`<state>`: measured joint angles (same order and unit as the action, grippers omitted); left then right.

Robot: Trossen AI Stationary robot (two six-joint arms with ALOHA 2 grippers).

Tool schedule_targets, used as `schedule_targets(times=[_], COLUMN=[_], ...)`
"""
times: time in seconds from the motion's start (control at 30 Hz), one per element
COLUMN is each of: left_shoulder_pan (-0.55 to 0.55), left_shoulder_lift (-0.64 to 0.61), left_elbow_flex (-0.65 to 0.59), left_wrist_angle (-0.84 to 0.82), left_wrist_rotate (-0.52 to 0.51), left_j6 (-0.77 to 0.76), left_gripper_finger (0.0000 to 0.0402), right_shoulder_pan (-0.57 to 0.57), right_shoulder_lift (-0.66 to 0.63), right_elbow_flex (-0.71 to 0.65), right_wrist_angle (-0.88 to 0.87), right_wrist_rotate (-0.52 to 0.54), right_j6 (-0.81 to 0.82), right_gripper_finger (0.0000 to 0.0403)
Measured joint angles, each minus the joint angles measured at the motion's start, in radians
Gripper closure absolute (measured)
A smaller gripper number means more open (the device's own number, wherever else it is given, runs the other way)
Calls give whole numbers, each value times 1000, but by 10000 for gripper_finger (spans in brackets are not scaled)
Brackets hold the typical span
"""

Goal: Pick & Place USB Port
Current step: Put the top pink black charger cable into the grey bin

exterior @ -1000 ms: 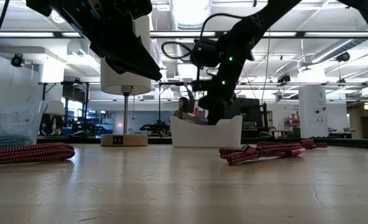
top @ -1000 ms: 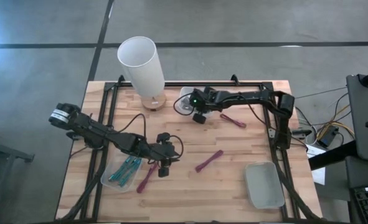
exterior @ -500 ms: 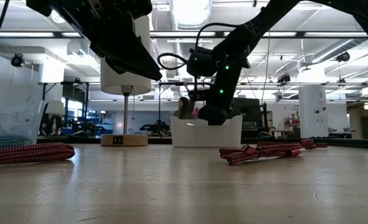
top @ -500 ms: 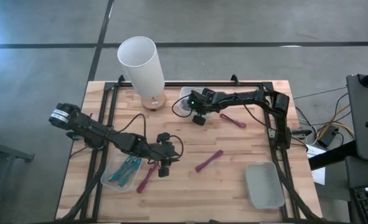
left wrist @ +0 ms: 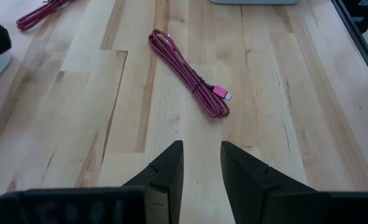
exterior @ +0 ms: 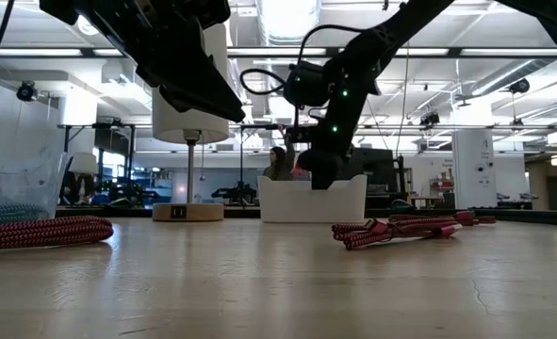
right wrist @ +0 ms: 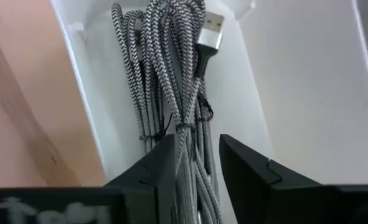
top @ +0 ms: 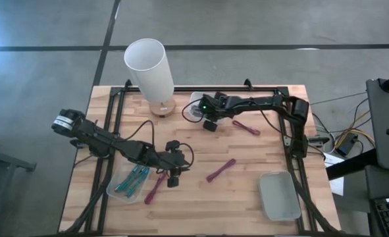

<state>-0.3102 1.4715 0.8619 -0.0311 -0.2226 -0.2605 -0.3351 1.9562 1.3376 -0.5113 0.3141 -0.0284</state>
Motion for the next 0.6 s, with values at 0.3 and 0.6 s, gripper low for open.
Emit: schedule_targets(times=[0.3,0.6], left_shoulder_pan=[0,0], left_shoulder_lift=[0,0], left_elbow_flex=[0,0], left_wrist_angle=[-1,-2], left_wrist_rotate=[0,0], left_j6=[-4,-10], left_gripper_finger=[298,298], right_shoulder_pan=[60,211], right_shoulder_lift=[-105,-185], right_elbow_flex=[0,0], right_wrist_angle=[-134,-260], right_wrist_rotate=[-2,-10], right_j6=[77,216], right_gripper_finger=[268,281])
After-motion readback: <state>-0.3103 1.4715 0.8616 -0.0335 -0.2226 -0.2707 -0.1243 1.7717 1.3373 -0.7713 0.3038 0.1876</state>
